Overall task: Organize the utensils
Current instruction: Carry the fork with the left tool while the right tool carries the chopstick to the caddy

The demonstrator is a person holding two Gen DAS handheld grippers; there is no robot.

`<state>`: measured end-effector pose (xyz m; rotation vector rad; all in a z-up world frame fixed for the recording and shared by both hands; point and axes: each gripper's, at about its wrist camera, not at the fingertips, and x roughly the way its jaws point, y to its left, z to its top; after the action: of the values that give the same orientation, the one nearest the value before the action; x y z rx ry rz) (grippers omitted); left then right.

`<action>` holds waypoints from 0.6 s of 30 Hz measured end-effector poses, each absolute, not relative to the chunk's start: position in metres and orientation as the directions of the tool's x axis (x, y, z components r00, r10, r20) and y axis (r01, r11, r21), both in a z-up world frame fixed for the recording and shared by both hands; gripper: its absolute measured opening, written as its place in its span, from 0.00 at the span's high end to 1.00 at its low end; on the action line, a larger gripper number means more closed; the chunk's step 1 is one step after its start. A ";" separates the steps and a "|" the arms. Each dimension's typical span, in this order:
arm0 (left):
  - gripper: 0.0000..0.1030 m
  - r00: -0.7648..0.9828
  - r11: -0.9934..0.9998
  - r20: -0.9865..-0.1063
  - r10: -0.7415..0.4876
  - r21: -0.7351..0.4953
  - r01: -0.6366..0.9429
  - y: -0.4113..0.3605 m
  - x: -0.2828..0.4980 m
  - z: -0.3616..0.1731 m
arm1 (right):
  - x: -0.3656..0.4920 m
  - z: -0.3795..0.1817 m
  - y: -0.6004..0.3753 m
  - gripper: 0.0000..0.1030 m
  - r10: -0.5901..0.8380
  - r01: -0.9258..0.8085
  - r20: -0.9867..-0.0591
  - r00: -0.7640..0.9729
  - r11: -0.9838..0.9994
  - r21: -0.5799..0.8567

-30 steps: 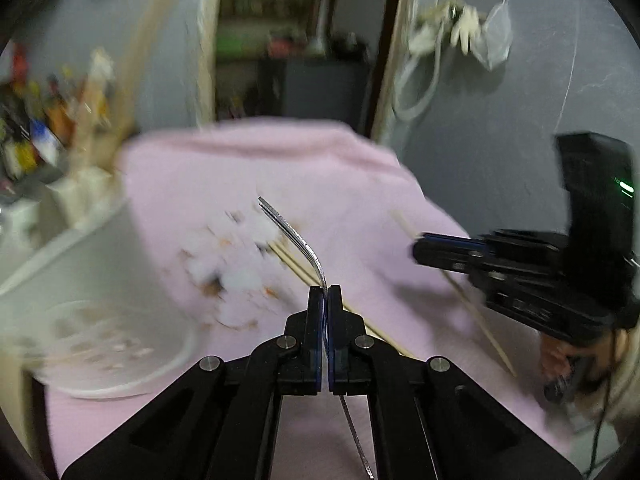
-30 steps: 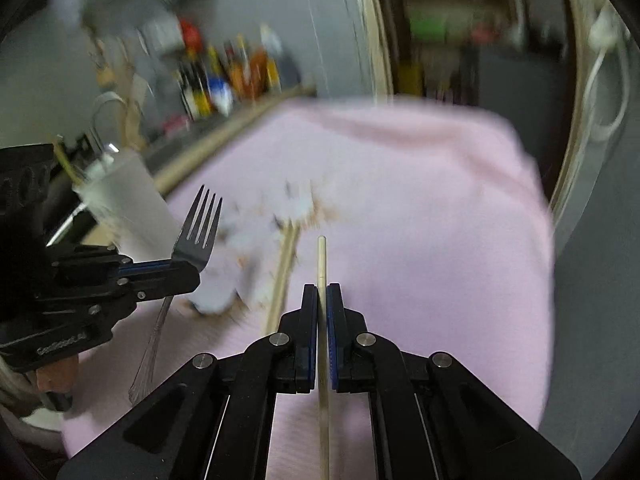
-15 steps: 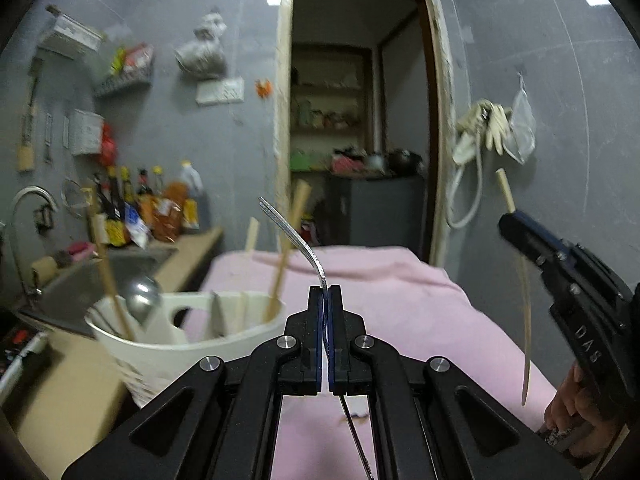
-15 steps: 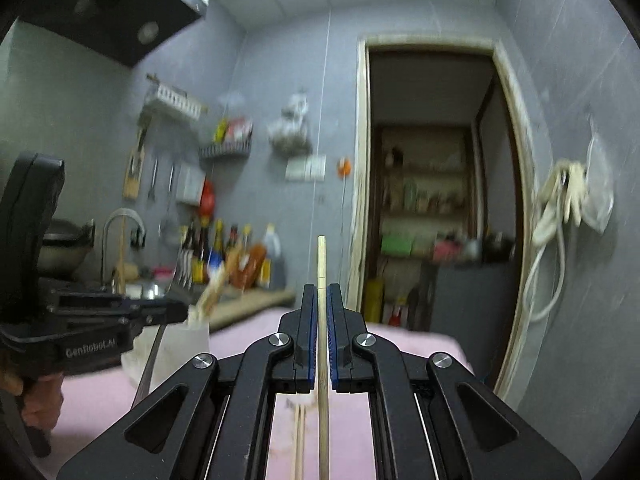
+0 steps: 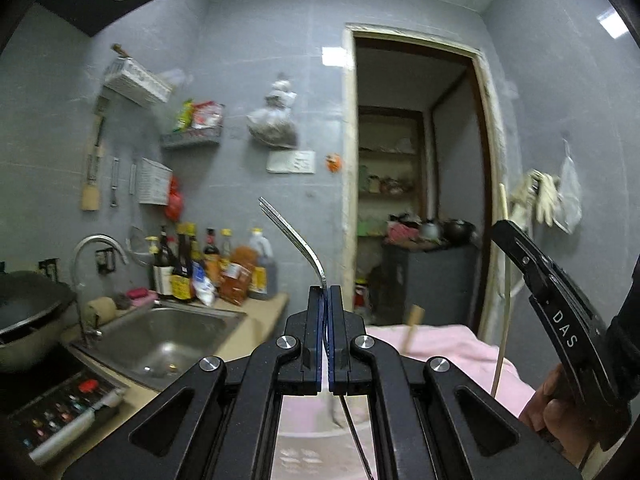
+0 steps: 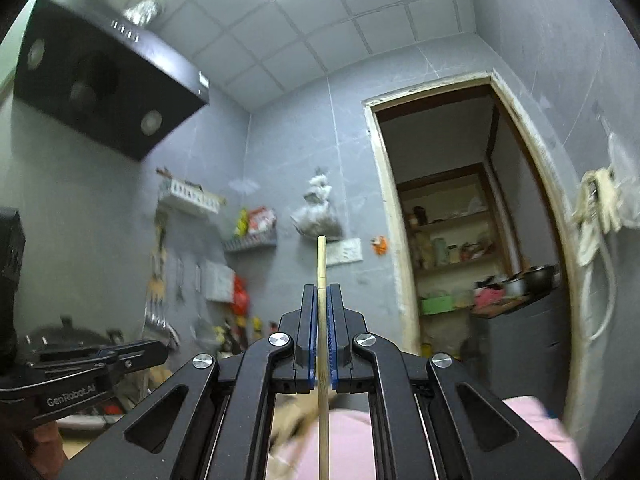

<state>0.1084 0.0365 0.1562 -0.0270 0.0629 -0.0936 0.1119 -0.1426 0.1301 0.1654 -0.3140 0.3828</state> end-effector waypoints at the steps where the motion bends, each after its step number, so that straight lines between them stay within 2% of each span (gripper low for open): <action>1: 1.00 0.996 0.997 -0.055 -0.074 -0.034 0.072 0.042 0.109 0.159 | 0.117 0.132 -0.140 0.97 0.351 -0.408 0.340 0.873 0.906 0.111; 10: 1.00 0.995 0.988 -0.016 0.099 -0.120 -0.101 0.094 0.125 0.159 | 0.154 0.140 -0.111 0.97 0.406 -0.492 0.370 0.835 0.853 0.176; 18: 1.00 0.985 0.977 -0.010 0.170 -0.130 -0.170 0.106 0.154 0.142 | 0.171 0.126 -0.096 0.97 0.408 -0.485 0.358 0.840 0.860 0.157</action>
<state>0.1539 0.1062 0.1416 -0.1306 -0.0009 0.1715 0.1715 -0.0965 0.1256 0.2473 -0.3215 0.4774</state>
